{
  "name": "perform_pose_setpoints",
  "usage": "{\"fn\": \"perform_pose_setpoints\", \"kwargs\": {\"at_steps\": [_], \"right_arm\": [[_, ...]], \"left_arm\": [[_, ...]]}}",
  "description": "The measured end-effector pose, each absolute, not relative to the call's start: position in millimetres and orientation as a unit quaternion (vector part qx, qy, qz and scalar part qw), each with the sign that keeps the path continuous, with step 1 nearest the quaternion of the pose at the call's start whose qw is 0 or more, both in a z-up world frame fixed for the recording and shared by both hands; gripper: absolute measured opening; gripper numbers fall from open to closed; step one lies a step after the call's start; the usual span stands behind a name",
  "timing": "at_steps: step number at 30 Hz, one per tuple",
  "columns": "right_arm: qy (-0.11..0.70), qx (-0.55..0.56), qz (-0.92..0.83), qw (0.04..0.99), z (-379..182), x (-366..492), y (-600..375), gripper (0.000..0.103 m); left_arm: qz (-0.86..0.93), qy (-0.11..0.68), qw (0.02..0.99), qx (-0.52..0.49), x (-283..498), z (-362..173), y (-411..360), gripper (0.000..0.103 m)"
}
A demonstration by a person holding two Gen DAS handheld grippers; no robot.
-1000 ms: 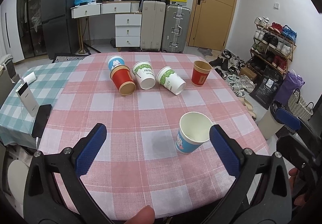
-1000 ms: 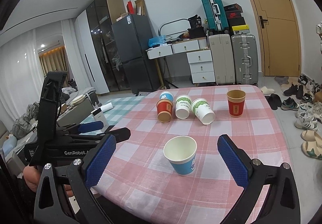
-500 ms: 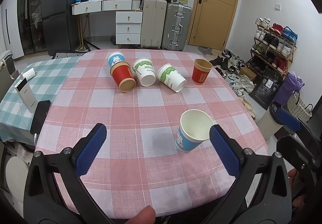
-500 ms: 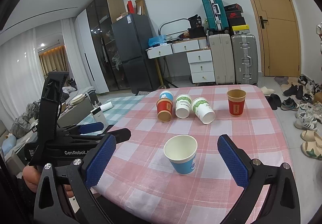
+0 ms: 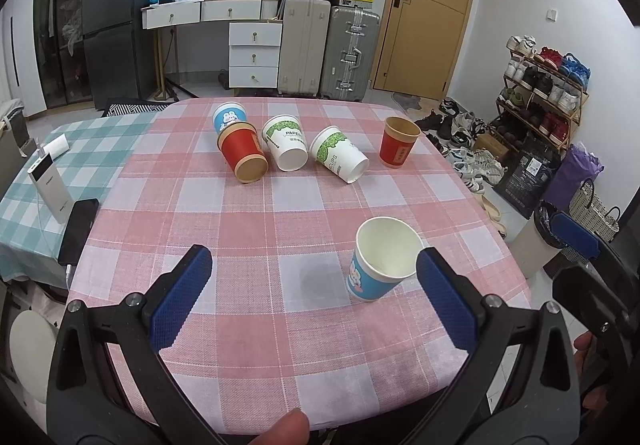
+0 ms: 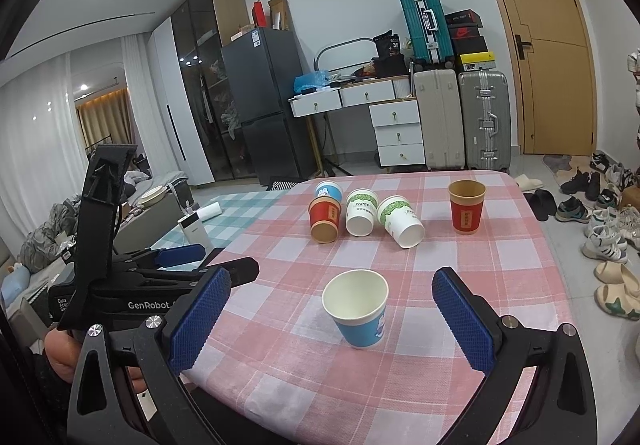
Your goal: Flip cup upright
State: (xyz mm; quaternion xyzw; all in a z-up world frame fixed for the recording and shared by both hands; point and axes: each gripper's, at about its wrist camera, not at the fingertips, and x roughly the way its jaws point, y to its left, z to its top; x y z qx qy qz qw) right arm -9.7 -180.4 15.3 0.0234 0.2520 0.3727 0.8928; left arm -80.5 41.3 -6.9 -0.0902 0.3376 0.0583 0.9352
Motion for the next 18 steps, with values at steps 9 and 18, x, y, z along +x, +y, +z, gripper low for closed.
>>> {"fn": "perform_pose_setpoints", "kwargs": {"at_steps": [9, 18], "right_arm": [[0.253, 0.023, 0.372, 0.893, 15.2, -9.7, -180.2, 0.103], [0.257, 0.024, 0.37, 0.892, 11.8, -7.4, -179.9, 0.103]], "left_arm": [[0.057, 0.339, 0.935, -0.09, -81.6, -8.3, 38.5, 0.102], [0.056, 0.339, 0.935, -0.091, -81.0, -8.5, 38.1, 0.102]]}}
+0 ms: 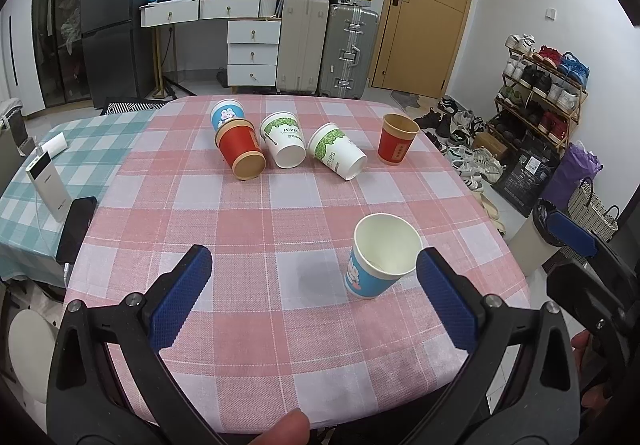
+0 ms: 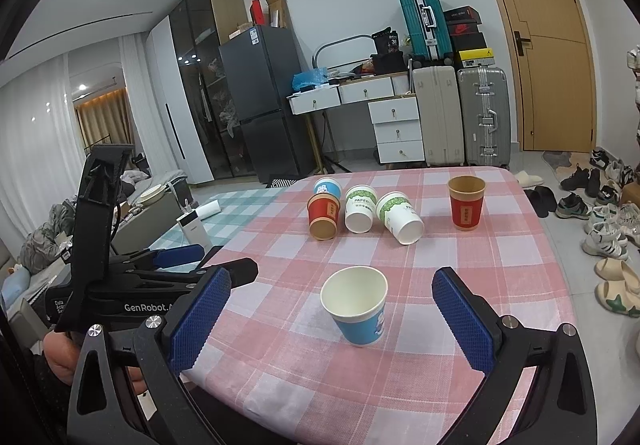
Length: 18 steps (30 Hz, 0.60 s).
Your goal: Flip cup upright
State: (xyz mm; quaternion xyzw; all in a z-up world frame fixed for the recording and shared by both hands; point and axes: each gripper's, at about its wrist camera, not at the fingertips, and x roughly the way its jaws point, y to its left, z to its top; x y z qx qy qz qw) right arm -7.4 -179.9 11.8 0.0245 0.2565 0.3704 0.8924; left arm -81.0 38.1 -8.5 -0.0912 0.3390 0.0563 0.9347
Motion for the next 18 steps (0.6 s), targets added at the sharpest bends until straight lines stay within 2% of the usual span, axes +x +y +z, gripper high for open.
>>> {"fn": "perform_pose_setpoints", "kwargs": {"at_steps": [18], "right_arm": [[0.257, 0.03, 0.361, 0.896, 5.6, -3.7, -185.9, 0.103]], "left_arm": [[0.058, 0.337, 0.936, -0.088, -82.2, -14.1, 28.8, 0.102]]}}
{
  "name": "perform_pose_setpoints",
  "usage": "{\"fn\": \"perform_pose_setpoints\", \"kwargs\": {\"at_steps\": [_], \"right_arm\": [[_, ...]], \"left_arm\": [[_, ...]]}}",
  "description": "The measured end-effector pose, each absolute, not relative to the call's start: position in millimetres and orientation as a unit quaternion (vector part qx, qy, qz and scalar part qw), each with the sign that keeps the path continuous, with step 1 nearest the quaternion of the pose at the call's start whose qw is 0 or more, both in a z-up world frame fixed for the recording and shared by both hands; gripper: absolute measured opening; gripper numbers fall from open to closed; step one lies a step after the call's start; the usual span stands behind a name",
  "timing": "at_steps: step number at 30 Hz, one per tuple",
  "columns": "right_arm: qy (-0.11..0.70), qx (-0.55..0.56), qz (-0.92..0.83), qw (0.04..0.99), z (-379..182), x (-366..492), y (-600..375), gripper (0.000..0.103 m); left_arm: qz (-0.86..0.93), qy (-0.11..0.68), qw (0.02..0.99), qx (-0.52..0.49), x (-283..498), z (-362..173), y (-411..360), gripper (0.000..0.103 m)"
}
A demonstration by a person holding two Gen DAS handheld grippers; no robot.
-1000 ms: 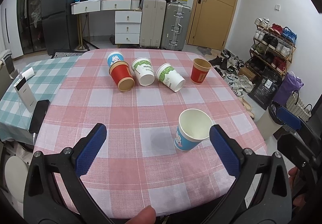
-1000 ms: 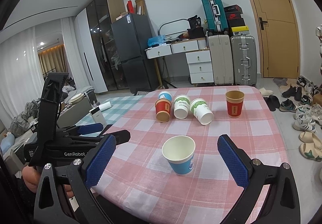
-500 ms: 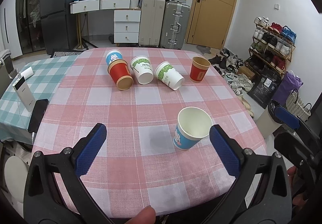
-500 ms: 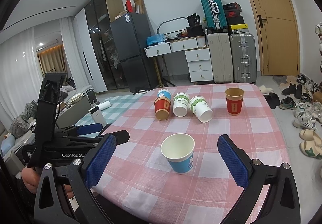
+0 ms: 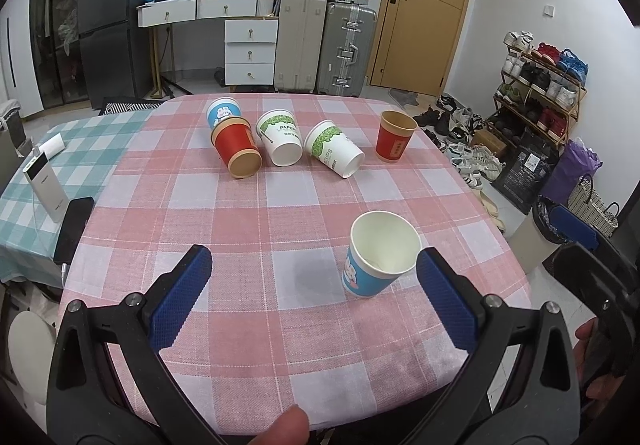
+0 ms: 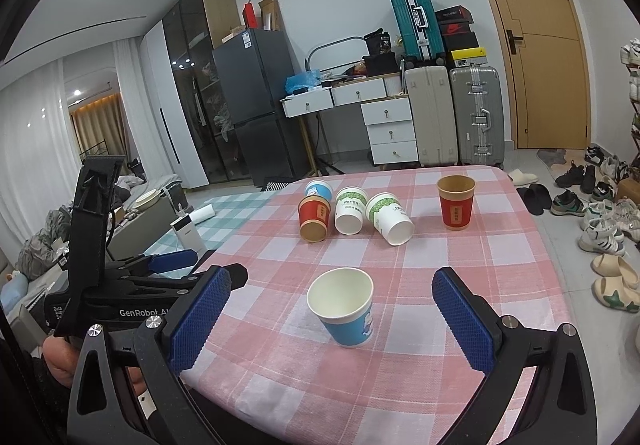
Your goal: Flip cup upright
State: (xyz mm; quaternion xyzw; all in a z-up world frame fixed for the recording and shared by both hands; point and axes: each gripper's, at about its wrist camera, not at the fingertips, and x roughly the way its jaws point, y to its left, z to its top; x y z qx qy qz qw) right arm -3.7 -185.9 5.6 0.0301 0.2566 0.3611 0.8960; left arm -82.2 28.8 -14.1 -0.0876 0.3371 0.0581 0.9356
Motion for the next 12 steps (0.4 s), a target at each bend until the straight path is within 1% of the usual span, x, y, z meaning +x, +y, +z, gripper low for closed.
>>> {"fn": "perform_pose_setpoints", "kwargs": {"at_steps": [12], "right_arm": [[0.26, 0.035, 0.357, 0.896, 4.0, 2.1, -190.9, 0.103]], "left_arm": [[0.06, 0.318, 0.943, -0.07, -78.6, -9.1, 23.2, 0.102]]}}
